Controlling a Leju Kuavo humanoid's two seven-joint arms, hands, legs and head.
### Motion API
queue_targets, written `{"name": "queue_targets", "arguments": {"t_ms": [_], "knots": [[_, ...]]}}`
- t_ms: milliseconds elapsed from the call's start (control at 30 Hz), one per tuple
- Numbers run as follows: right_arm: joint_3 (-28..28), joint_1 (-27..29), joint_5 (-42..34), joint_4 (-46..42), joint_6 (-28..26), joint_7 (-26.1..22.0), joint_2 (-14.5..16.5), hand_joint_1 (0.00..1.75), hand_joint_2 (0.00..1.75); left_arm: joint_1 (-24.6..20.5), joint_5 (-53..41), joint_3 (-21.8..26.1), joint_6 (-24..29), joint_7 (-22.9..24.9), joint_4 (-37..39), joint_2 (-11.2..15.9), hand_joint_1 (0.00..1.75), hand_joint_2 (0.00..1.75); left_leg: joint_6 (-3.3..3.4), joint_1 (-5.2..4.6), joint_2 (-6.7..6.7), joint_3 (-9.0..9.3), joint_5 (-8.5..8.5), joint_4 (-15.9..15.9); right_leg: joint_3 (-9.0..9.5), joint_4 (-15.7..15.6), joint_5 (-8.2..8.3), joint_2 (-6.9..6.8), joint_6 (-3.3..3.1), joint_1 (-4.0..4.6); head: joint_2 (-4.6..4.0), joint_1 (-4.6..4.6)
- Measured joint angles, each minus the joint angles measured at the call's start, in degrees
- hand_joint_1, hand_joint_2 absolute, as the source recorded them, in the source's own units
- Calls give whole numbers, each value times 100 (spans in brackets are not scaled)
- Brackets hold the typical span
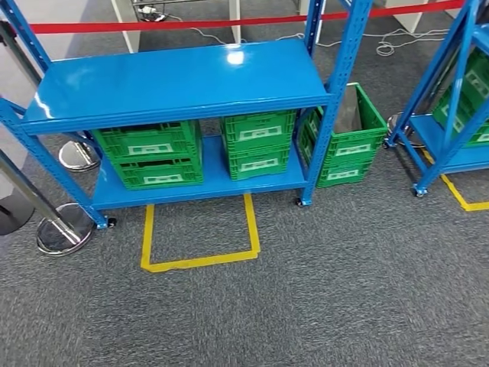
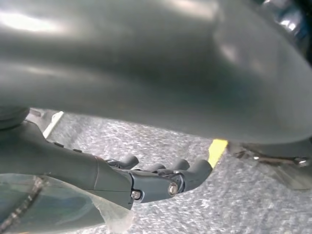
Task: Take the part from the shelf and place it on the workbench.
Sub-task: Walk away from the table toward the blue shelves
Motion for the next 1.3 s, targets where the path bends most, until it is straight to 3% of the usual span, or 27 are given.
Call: {"name": "queue_targets", "arguments": {"t_ms": [33, 100, 167, 233, 267, 300, 333, 400, 467, 500, 533, 567, 633, 700, 733, 767, 800, 833, 900, 933, 967, 1067, 1133, 1233, 1267, 1300], "knots": [[0, -6, 3, 0, -5, -2, 2, 0, 0, 10, 4, 1, -9, -21, 0, 4, 0, 0, -33, 10, -47, -17, 12, -6, 10, -2, 12, -62, -36, 0, 0, 0], [-1, -10, 5, -1, -14, -7, -1, 0, 0, 21, 11, 4, -16, -46, 0, 9, 0, 0, -98, 7, 115, -96, -82, 134, 28, -28, 32, -199, -110, -8, 0, -24], [-2, -4, 5, -2, -17, -11, -6, 0, 0, 5, 14, 7, -10, -47, 0, 10, 0, 0, -152, 6, 443, -360, -383, 687, 46, -42, 28, -361, -167, -3, 0, -63], [-3, 4, 6, -2, -16, -11, -7, 0, 0, -8, 11, 8, 1, -22, 0, 5, 0, 0, -180, 28, 574, -707, -663, 1411, 58, -42, 4, -535, -193, 15, 0, -75], [-3, 4, 7, -2, -18, -11, -7, 0, 0, -4, 8, 8, 5, -5, 0, 3, 0, 0, -182, 34, 590, -787, -672, 1583, 70, -42, -9, -619, -197, 20, 0, -76], [-3, 2, 9, -2, -19, -12, -7, 0, 0, 3, 5, 8, 8, 10, 0, 0, 0, 0, -174, 36, 603, -764, -575, 1540, 87, -41, -25, -699, -196, 24, 0, -78], [-2, -1, 10, -2, -21, -13, -7, 0, 0, 9, 3, 9, 9, 20, 0, -1, 0, 0, -151, 32, 637, -633, -390, 1280, 113, -41, -43, -773, -191, 29, 0, -78], [-3, -3, 11, -2, -27, -13, -4, 0, 0, 1, 3, 10, 18, 32, 0, 3, 0, 0, -55, -28, 903, -252, -54, 517, 156, -39, -91, -908, -163, 53, 0, -78], [-4, -10, 12, -1, -39, -11, -1, 0, 0, -23, 4, 12, 36, 36, 0, 2, 0, 0, 28, -102, 1139, -52, 19, 86, 184, -41, -139, -1040, -107, 81, 0, -74], [-4, -20, 13, -1, -43, -11, 1, 0, 0, -27, 6, 14, 43, 38, 0, 2, 0, 0, 47, -125, 1146, -45, -13, 46, 202, -51, -157, -1115, -77, 93, 0, -70], [-4, -36, 14, -1, -47, -11, 0, 0, 0, -23, 9, 17, 49, 40, 0, 0, 0, 0, 62, -116, 1070, -45, -11, 18, 240, -70, -169, -1189, -51, 99, 0, -68], [-4, -52, 16, -3, -50, -12, -1, 0, 0, -7, 11, 22, 51, 44, 0, 1, 0, 0, 80, -98, 992, -31, 3, -16, 266, -72, -195, -1187, -25, 96, 0, -60], [-5, -64, 18, -7, -72, -13, -4, 0, 0, 1, 19, 31, 60, 49, 0, 0, 0, 0, 127, -48, 839, 9, 38, -85, 177, 172, -369, -906, 26, 82, 0, -36], [-9, -56, 17, -9, -108, -18, -6, 0, 0, -17, 26, 35, 67, 49, 0, -17, 0, 0, 163, -24, 707, 19, 51, -101, -188, 870, -694, -554, 58, 60, 0, -4], [-15, -49, 14, -9, -141, -22, -6, 0, 0, -21, 31, 35, 69, 49, 0, -26, 0, 0, 174, -22, 647, 18, 49, -100, -405, 1243, -819, -492, 69, 56, 0, 2], [-27, -42, 5, -9, -197, -27, -7, 0, 0, -15, 39, 38, 73, 49, 0, -31, 0, 0, 180, -21, 600, 26, 42, -97, -571, 1478, -841, -470, 80, 53, 0, 2], [-46, -41, -6, -9, -272, -32, -10, 0, 0, -2, 48, 41, 77, 49, 0, -31, 0, 0, 175, -18, 553, 39, 32, -93, -647, 1503, -740, -463, 89, 50, 0, 4], [-68, -49, -15, -9, -347, -34, -18, 0, 0, 10, 54, 45, 79, 49, 0, -31, 0, 0, 163, -12, 519, 57, 18, -87, -617, 1303, -529, -462, 97, 43, 0, 3], [-99, -87, -25, -11, -448, -36, -40, 0, 0, 20, 65, 54, 82, 49, 0, -30, 0, 0, 108, -12, 477, 87, -27, -55, -369, 562, -57, -452, 107, 28, 0, 7], [-108, -112, -25, -13, -467, -36, -49, 0, 0, 17, 69, 60, 82, 49, 0, -30, 0, 0, 76, -20, 464, 86, -49, -31, -245, 262, 70, -441, 86, 24, 0, 9], [-116, -134, -25, -14, -473, -36, -55, 0, 0, 15, 73, 70, 82, 49, 0, -28, 0, 0, 46, -29, 456, 79, -63, -13, -169, 90, 117, -430, 56, 26, 0, 8], [-139, -163, -22, -15, -479, -34, -69, 0, 0, 24, 74, 101, 90, 49, 0, -20, 0, 0, -23, -22, 448, 66, -71, 2, -122, 21, 114, -428, -61, 41, 0, 3], [-144, -163, -21, -15, -482, -36, -80, 0, 0, 25, 66, 105, 108, 49, 0, -13, 0, 0, -86, -8, 490, -4, -214, 191, -103, 3, 123, -449, -127, 25, 0, -17], [-147, -167, -21, -15, -487, -37, -92, 0, 0, 21, 55, 108, 140, 49, 0, -10, 0, 0, -172, 27, 566, -459, -708, 1199, -86, -4, 101, -482, -200, 20, 0, -51], [-148, -165, -21, -15, -487, -38, -92, 0, 0, 27, 53, 109, 151, 49, 0, -11, 0, 0, -185, 38, 571, -597, -786, 1485, -81, -4, 91, -489, -208, 21, 0, -49], [-149, -163, -21, -15, -487, -41, -92, 0, 0, 35, 50, 109, 164, 49, 0, -13, 0, 0, -189, 45, 572, -653, -755, 1588, -72, -4, 82, -493, -209, 21, 0, -51]]}}
